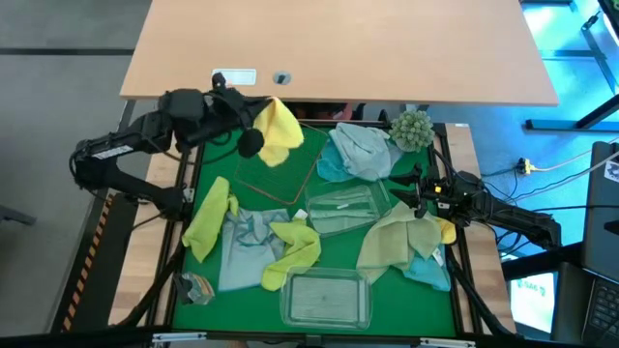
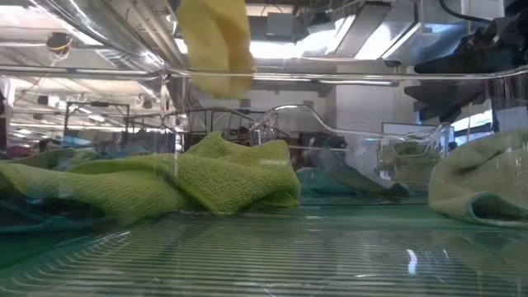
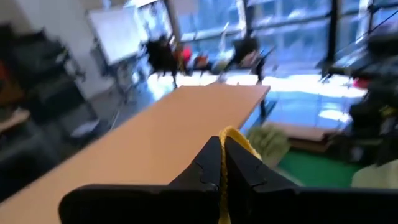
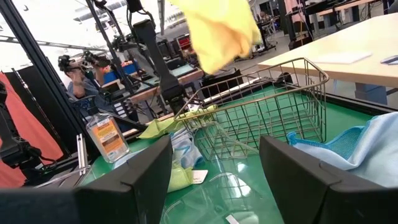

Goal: Sort microfiber towel by color & place in baskets
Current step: Put the left yellow towel into the gold wire basket

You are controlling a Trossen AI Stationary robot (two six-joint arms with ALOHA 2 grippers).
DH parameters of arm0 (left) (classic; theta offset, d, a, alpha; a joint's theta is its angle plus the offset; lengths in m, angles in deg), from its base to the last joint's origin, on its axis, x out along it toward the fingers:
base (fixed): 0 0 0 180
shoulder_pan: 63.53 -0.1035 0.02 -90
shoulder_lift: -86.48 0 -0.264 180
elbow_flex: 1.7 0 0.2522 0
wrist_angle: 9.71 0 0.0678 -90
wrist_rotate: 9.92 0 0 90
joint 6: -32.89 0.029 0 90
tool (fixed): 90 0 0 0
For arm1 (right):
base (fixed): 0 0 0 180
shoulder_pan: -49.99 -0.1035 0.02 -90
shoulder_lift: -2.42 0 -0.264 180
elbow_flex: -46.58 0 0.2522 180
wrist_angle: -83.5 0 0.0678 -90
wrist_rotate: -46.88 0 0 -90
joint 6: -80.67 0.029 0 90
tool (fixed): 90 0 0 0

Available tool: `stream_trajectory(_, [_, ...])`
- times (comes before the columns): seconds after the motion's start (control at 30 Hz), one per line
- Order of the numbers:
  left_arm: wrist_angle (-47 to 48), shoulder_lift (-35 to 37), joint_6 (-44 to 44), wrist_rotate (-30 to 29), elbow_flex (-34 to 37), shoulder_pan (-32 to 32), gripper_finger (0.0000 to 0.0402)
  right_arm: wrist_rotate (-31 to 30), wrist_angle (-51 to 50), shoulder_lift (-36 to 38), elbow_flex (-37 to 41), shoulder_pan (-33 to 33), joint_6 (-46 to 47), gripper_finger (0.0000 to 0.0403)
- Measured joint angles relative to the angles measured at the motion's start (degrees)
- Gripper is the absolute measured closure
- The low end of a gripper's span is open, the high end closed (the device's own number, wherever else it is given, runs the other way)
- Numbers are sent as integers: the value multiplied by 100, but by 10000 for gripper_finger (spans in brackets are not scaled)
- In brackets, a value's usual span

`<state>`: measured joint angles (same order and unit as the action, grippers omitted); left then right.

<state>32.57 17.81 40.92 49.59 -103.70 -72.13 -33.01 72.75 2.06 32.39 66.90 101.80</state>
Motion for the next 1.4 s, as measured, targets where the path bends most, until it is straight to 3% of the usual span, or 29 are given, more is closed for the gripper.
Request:
stream_trajectory(0.37, [2009, -1014, -1240, 556, 10, -556, 401, 0, 1, 0, 2, 0, 2, 162])
stream_trajectory(0.6, [2075, -2065, -1111, 662, 12, -746, 401, 36, -1, 2, -9, -2, 18, 162])
stream_trajectory(0.77, [2113, -2694, -898, 1084, 11, -894, 401, 416, -5, 0, -217, -2, 31, 162])
stream_trajectory(1.0, [2309, -3331, -896, 1111, 11, -1103, 401, 795, -68, 0, -644, -4, 6, 162])
stream_trajectory(1.17, [2328, -3644, -896, 1133, 13, -1137, 397, 953, -797, 0, -1057, -4, 5, 162])
stream_trajectory(1.4, [2327, -3714, -930, 1074, 13, -1137, 348, 951, -2266, 0, -1772, -4, 2, 162])
